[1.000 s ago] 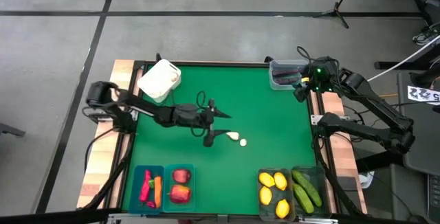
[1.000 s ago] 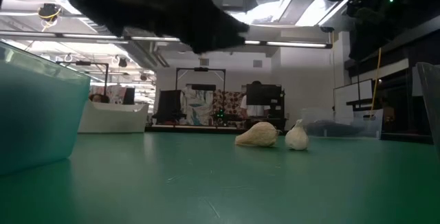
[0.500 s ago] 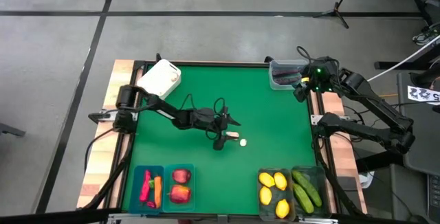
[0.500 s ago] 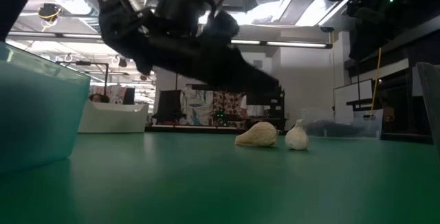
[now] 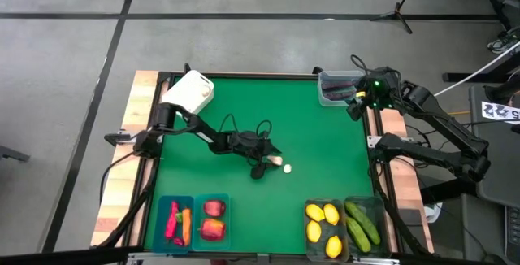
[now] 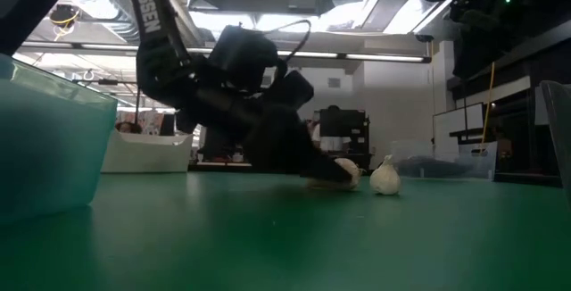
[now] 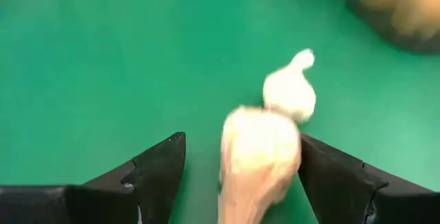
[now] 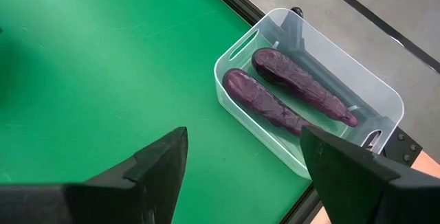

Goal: Sort produce into baskets
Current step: Put the garlic into the white bin

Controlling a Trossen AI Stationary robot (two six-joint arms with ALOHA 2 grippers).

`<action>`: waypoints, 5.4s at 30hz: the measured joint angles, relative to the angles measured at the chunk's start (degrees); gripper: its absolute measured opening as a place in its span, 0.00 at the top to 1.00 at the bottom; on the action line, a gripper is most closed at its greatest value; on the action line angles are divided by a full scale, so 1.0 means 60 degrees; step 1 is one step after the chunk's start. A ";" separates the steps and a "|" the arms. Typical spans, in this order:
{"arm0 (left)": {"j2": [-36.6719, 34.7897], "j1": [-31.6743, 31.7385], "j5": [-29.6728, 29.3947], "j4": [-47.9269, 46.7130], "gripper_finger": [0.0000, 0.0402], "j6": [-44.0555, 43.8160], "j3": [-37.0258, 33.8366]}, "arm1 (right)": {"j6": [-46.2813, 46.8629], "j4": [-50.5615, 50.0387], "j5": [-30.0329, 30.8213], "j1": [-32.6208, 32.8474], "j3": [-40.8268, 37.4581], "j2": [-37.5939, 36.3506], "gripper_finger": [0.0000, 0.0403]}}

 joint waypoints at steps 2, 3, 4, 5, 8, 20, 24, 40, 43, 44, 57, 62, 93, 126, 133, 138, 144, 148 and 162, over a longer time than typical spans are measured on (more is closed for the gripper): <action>0.0162 -0.0012 0.0024 -0.0016 0.34 -0.0057 0.0000 | 0.0000 0.0000 0.0000 -0.0001 0.0000 0.0000 0.30; 0.0238 -0.0015 0.0029 0.0029 0.34 -0.0142 0.0000 | 0.0000 0.0000 0.0000 -0.0003 0.0000 0.0000 0.30; 0.0281 -0.0019 0.0018 0.0069 0.34 -0.0238 0.0004 | 0.0000 0.0000 0.0000 -0.0004 0.0000 0.0000 0.30; 0.0337 -0.0003 0.0035 0.0082 0.34 -0.0342 0.0015 | 0.0000 0.0000 0.0000 0.0000 0.0000 0.0000 0.30; 0.0380 0.0045 0.0077 0.0141 0.34 -0.0453 0.0029 | 0.0000 -0.0004 -0.0002 0.0000 0.0000 0.0004 0.30; 0.0358 0.0068 -0.0067 0.0110 0.66 -0.0574 0.0026 | 0.0000 -0.0063 0.0000 -0.0001 0.0000 0.0004 0.30; 0.0358 0.0064 -0.0067 0.0328 0.72 -0.1292 0.0006 | 0.0000 -0.0087 0.0000 -0.0001 0.0000 0.0004 0.30; -0.3416 0.0225 -0.1928 -0.3137 0.67 -0.1849 -0.0002 | -0.0064 -0.0091 0.0000 -0.0002 0.0000 0.0004 0.30; -0.4711 0.0238 -0.3547 -0.4867 0.67 -0.1930 -0.0004 | -0.0066 -0.0087 -0.0002 -0.0004 0.0000 0.0004 0.30; -0.5146 0.0235 -0.4208 -0.5456 0.67 -0.1998 -0.0004 | -0.0066 -0.0089 -0.0001 -0.0002 0.0000 0.0004 0.30; -0.8465 0.1190 -0.9397 -1.3070 0.67 -0.5778 0.0000 | -0.0069 -0.0085 0.0000 -0.0004 0.0000 0.0004 0.30; -0.8465 0.2172 -0.9453 -1.4852 0.67 -0.6959 -0.0159 | -0.0071 -0.0084 -0.0002 -0.0004 0.0002 0.0004 0.30; -0.8446 0.1541 -0.4210 -0.6714 0.44 -0.2768 -0.2004 | -0.0069 -0.0052 0.0000 -0.0003 0.0004 0.0004 0.30; -0.1286 -0.1098 -0.1826 -0.1409 0.44 0.0462 0.1095 | 0.0182 0.0055 0.0000 -0.0003 0.0004 0.0004 0.30; -0.0494 -0.1069 -0.1582 -0.1470 0.44 0.0191 0.1535 | 0.0181 0.0031 -0.0002 -0.0004 0.0004 0.0004 0.30; -0.0476 -0.1063 -0.1586 -0.1735 0.44 0.0121 0.1548 | 0.0178 0.0007 -0.0001 0.0000 0.0004 0.0004 0.30; -0.0338 -0.1004 -0.1502 -0.1929 0.44 -0.0037 0.1548 | 0.0178 0.0004 -0.0001 -0.0002 0.0004 0.0003 0.30; -0.0088 -0.1029 -0.1455 -0.1914 0.44 -0.0155 0.1589 | 0.0178 0.0000 -0.0005 0.0000 0.0004 0.0003 0.30; 0.0985 -0.1094 -0.1437 -0.1746 0.44 -0.0259 0.2513 | 0.0178 -0.0009 0.0000 -0.0004 0.0004 0.0000 0.30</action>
